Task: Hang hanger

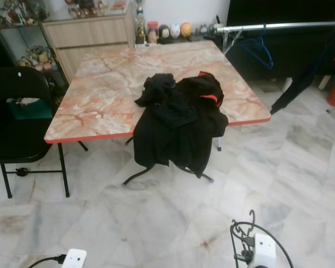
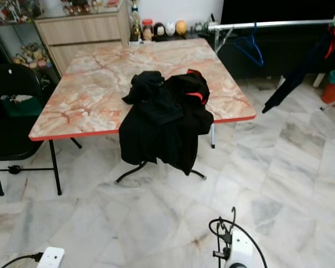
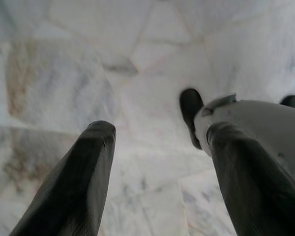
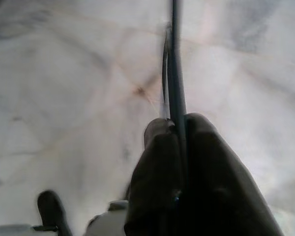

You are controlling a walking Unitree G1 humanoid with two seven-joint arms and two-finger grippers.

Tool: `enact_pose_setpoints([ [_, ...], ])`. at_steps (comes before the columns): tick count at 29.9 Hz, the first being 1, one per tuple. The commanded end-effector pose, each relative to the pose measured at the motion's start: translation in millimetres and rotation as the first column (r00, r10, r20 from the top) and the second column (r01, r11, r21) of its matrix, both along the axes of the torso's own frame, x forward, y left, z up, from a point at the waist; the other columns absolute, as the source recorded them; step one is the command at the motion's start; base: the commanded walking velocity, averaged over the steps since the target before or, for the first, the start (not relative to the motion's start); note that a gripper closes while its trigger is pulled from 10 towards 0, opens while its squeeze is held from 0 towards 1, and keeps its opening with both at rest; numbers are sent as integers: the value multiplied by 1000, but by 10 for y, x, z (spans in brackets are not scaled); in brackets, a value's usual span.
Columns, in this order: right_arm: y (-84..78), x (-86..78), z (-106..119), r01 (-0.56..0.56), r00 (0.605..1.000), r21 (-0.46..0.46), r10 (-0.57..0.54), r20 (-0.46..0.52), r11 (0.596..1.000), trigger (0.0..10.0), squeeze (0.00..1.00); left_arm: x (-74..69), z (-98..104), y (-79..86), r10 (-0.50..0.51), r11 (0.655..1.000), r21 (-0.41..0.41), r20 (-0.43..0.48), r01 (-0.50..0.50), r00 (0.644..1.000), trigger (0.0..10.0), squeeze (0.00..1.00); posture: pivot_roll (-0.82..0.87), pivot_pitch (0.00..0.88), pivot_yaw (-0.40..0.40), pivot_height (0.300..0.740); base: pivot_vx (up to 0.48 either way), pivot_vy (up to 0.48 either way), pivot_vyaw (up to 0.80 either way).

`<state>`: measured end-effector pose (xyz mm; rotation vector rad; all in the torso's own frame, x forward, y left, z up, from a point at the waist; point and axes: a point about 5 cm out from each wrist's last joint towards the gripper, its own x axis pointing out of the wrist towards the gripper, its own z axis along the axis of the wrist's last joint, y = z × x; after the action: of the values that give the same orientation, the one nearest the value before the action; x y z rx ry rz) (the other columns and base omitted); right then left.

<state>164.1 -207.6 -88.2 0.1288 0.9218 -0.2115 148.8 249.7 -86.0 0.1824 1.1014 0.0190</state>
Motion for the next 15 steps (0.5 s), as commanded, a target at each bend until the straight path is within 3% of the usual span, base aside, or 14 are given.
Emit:
enact_pose_setpoints([
  [1, 73, -28, -27, -36, 999, 10, 37, -21, 999, 10000, 0, -103, -33, 29, 17, 1000, 15, -30, -17, 999, 10000, 0, -41, 0, -2, 740, 0, -330, 0],
  [6, 57, -24, -21, -38, 999, 6, 38, -15, 999, 10000, 0, -213, -74, 23, 19, 1000, 15, -64, -18, 998, 10000, 0, -66, 0, 5, 740, 0, -330, 0],
  [9, -35, -49, -18, -13, 1000, 4, 13, -24, 1000, 10000, 0, -271, -102, -8, 2, 1000, 20, -86, -1, 996, 10000, 0, -66, 0, 0, 740, 0, -330, 0],
  [15, -166, -176, -45, -4, 998, -9, 3, -69, 1000, 10000, 0, -245, -104, -43, 12, 1000, 16, -76, -11, 997, 10000, 0, -47, 0, -14, 740, 0, -331, 0],
])
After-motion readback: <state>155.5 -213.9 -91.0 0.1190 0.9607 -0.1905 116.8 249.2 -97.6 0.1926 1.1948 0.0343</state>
